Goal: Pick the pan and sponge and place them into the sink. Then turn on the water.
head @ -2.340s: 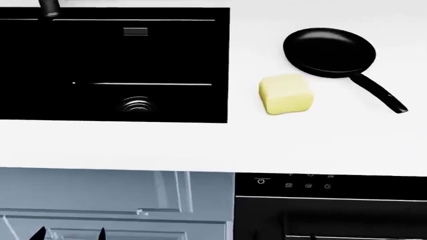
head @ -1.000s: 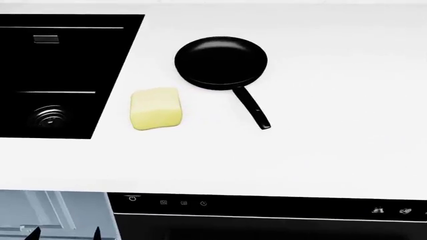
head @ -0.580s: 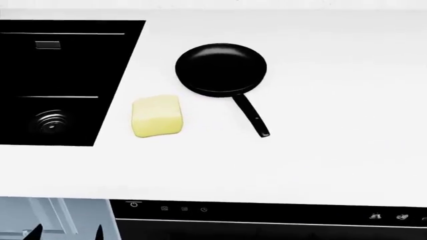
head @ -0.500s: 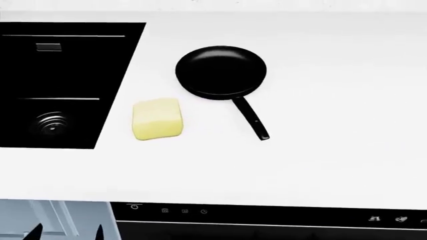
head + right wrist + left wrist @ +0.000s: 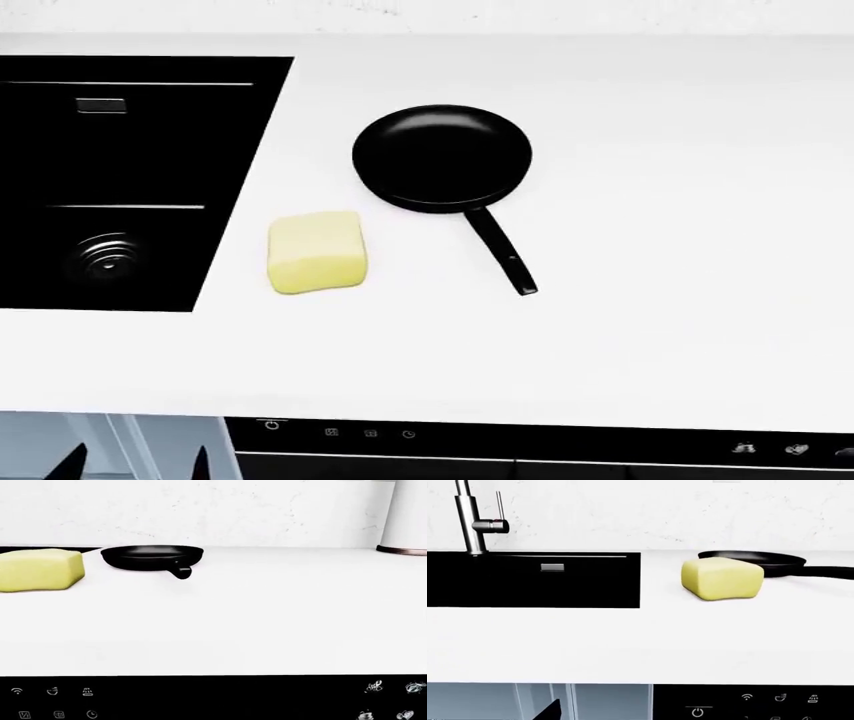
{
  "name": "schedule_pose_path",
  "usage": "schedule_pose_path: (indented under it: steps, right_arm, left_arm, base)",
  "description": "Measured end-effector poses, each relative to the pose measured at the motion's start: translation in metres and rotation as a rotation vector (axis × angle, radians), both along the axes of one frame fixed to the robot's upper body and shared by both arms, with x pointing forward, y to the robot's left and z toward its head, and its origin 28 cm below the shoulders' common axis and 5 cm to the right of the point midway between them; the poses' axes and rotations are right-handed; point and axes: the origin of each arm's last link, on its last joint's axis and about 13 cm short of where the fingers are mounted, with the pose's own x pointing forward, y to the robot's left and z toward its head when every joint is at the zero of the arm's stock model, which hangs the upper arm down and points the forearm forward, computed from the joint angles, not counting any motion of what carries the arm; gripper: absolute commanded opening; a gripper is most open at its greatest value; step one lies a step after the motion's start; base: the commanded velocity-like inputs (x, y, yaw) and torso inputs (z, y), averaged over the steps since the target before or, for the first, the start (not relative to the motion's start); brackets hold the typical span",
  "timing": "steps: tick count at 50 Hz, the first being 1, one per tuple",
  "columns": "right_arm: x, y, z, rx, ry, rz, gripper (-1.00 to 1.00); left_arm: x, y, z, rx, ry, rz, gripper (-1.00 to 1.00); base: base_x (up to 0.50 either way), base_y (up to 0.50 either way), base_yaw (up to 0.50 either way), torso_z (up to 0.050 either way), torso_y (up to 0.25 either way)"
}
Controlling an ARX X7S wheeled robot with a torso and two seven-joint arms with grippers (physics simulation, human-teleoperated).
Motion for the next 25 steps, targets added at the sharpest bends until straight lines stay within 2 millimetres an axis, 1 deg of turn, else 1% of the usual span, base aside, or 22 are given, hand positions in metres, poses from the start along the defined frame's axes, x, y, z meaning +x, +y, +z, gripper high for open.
schedule_pose_path:
  steps: [25]
  right_arm:
    - [0.0001,0.0005,0.0022,0.011,-0.007,0.0,1.0]
  left_arm:
    - [-0.0003,-0.0002,0.0025,-0.02,0.011,0.007,1.0]
  base:
    - [0.0,0.0,0.0,0.0,0.0]
